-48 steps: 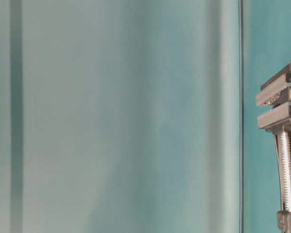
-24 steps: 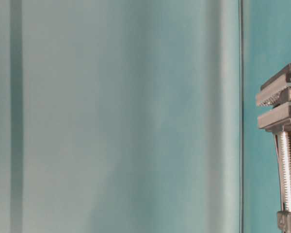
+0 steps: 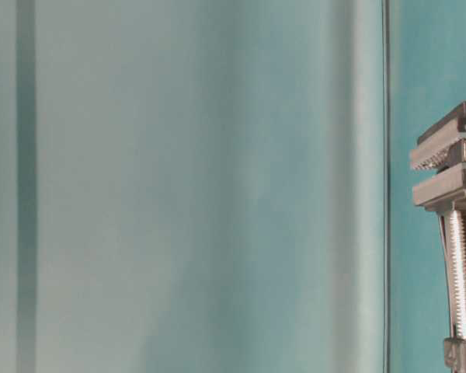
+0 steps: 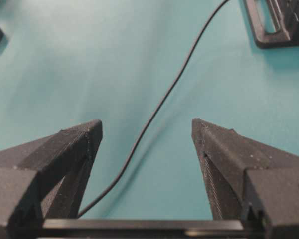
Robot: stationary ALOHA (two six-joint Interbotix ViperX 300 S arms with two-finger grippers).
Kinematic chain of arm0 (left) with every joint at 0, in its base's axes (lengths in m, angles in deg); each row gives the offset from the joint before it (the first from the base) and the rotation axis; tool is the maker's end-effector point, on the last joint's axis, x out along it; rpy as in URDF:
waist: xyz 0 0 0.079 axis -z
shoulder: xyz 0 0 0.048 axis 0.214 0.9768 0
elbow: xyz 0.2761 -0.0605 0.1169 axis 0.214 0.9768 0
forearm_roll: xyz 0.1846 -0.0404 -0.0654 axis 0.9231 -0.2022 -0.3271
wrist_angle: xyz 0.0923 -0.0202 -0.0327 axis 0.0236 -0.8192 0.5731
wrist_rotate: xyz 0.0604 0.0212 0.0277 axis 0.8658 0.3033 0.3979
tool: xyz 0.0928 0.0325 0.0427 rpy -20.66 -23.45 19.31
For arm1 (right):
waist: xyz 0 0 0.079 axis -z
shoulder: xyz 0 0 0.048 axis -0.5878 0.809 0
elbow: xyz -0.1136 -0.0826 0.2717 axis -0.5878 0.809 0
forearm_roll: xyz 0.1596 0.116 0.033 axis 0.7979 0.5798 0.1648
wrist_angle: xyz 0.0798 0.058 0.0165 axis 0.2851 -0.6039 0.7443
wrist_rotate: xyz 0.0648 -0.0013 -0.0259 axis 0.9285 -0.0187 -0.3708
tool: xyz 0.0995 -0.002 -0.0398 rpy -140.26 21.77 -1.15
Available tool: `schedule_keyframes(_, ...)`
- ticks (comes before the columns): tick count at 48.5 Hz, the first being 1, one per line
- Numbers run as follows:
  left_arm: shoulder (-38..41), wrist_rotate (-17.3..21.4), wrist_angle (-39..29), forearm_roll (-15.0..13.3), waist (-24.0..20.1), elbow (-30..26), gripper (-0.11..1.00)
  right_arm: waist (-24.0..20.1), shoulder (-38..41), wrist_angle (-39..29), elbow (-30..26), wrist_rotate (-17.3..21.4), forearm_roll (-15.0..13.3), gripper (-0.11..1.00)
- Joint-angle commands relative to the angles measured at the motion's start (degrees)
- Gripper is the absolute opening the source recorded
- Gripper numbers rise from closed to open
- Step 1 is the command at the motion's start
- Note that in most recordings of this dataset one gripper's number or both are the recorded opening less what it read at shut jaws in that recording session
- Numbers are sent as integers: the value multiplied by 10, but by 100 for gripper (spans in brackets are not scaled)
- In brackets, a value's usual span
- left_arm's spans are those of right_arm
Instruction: Insert the USB cable into the fixed female connector.
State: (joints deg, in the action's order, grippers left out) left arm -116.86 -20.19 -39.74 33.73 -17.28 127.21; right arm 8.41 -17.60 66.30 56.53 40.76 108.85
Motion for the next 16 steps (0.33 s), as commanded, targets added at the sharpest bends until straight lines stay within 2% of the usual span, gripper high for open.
schedule_keyframes(1,3,8,3,2,1,-5,70,2,3,0,-11,-1,-6,78)
schedule_keyframes(16,3,8,4,2,1,-5,70,11,3,35,-14,-2,-11,78)
